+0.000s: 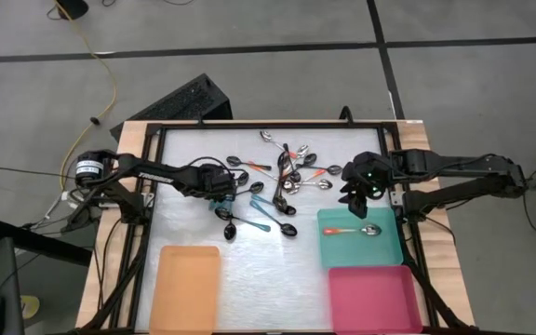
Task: Sort silverware by color (type)
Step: Put the blue spoon into the orange bin
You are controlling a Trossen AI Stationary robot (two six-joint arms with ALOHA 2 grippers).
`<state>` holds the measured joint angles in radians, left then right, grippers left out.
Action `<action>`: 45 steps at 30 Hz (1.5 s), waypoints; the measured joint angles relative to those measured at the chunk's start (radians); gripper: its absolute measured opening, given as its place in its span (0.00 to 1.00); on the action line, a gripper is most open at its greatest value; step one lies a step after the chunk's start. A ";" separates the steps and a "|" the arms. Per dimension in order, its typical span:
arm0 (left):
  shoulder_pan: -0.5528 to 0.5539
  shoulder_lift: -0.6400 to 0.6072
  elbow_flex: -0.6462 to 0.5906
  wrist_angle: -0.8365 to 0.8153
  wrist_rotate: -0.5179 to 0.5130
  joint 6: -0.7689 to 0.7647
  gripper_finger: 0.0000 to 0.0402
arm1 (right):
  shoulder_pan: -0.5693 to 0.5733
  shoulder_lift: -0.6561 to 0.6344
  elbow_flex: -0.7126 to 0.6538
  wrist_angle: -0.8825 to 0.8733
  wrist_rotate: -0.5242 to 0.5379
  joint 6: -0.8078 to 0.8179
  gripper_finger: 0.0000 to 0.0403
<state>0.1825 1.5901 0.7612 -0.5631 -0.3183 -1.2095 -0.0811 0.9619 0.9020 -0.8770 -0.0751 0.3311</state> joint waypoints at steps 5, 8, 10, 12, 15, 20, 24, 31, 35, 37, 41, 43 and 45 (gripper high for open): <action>0.001 -0.041 -0.003 0.032 0.012 0.011 0.01 | 0.000 0.000 0.000 0.074 0.034 -0.034 0.45; 0.003 -0.103 -0.002 0.053 0.011 0.017 0.00 | 0.000 0.000 0.000 0.174 0.067 -0.064 0.45; 0.006 -0.148 -0.002 0.097 0.001 0.025 0.00 | 0.000 0.000 0.000 0.254 0.085 -0.086 0.45; 0.006 -0.201 -0.002 0.137 -0.012 0.043 0.00 | -0.001 0.007 0.000 0.344 0.106 -0.101 0.45; 0.005 -0.282 -0.002 0.185 -0.036 0.055 0.00 | -0.015 0.014 -0.001 0.473 0.115 -0.119 0.45; 0.005 -0.403 0.000 0.390 -0.047 0.238 0.00 | -0.059 0.079 -0.002 0.752 0.105 -0.122 0.45; 0.005 -0.451 0.000 0.601 0.005 0.390 0.00 | -0.082 0.174 0.000 1.013 0.050 -0.086 0.45; 0.004 -0.458 0.000 0.837 0.153 0.537 0.00 | -0.113 0.358 0.016 1.381 -0.094 0.059 0.45; 0.000 -0.458 0.000 0.871 0.219 0.575 0.00 | -0.119 0.437 0.069 1.377 -0.136 0.063 0.45; -0.004 -0.458 0.000 0.880 0.236 0.584 0.00 | -0.119 0.468 0.099 1.377 -0.137 0.064 0.46; -0.020 -0.458 0.000 0.880 0.249 0.609 0.00 | -0.120 0.521 0.150 1.380 -0.138 0.064 0.52; -0.027 -0.458 0.000 0.892 0.250 0.623 0.00 | -0.125 0.542 0.172 1.356 -0.138 0.064 0.56; -0.035 -0.458 0.000 0.908 0.252 0.636 0.00 | -0.131 0.563 0.195 1.339 -0.141 0.064 0.61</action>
<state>0.1476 1.1324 0.7612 0.3450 -0.0664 -0.5736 -0.2116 1.5252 1.0974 0.4619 -0.2165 0.3950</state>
